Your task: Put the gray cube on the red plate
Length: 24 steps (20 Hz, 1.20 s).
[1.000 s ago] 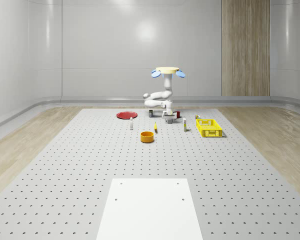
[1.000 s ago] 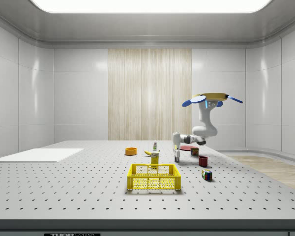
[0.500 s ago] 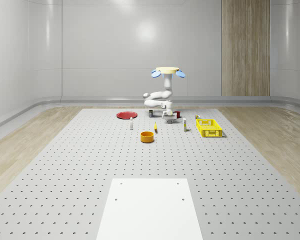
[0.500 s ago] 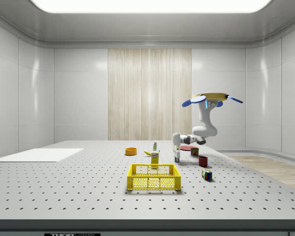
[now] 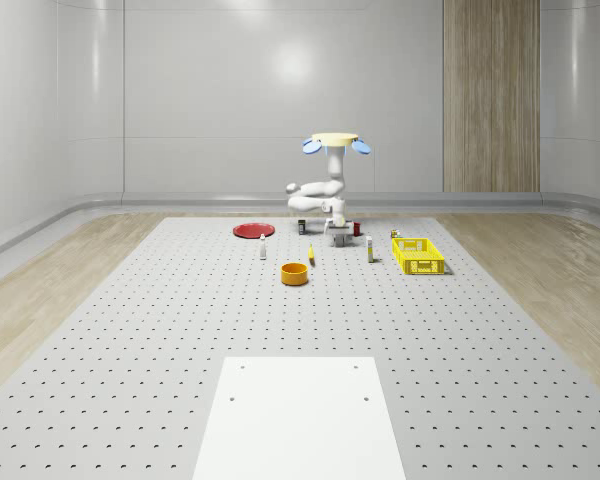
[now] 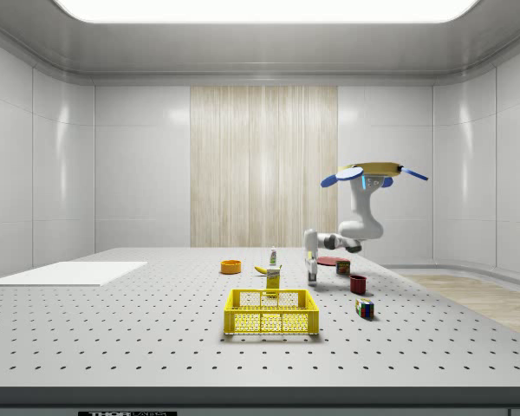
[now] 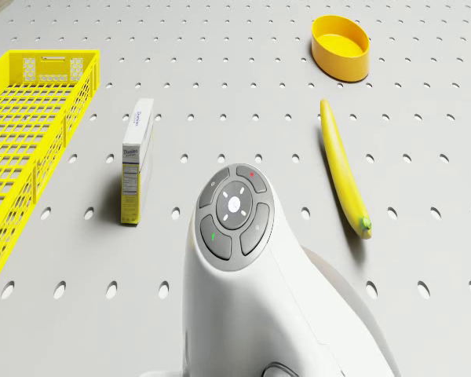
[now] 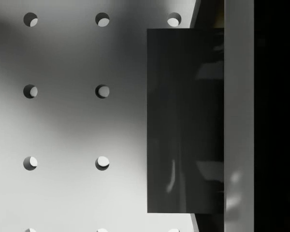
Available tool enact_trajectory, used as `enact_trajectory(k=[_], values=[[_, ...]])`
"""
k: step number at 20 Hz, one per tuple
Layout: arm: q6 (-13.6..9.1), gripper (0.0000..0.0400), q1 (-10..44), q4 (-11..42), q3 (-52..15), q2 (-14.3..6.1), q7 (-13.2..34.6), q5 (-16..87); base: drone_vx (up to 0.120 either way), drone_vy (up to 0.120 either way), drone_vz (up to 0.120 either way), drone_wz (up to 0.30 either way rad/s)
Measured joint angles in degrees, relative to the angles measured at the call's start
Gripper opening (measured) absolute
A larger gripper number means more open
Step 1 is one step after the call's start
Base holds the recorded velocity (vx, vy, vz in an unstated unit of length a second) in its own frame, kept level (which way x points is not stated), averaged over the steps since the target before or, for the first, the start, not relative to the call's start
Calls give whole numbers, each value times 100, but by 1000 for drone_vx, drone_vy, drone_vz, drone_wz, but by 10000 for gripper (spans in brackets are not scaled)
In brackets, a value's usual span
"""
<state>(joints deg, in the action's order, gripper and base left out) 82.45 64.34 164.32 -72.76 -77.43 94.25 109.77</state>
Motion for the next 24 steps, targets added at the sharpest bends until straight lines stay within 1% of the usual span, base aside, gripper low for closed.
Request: enact_trajectory(k=[3, 11, 24], values=[[-31, 251, 23, 26, -170, -21, 34, -171, -27, -27, 120, 0], [19, 250, 72, 44, -362, -128, 89, -384, -120, -120, 120, 0], [193, 250, 126, 37, -433, -325, 137, -502, -120, -120, 3, 0]])
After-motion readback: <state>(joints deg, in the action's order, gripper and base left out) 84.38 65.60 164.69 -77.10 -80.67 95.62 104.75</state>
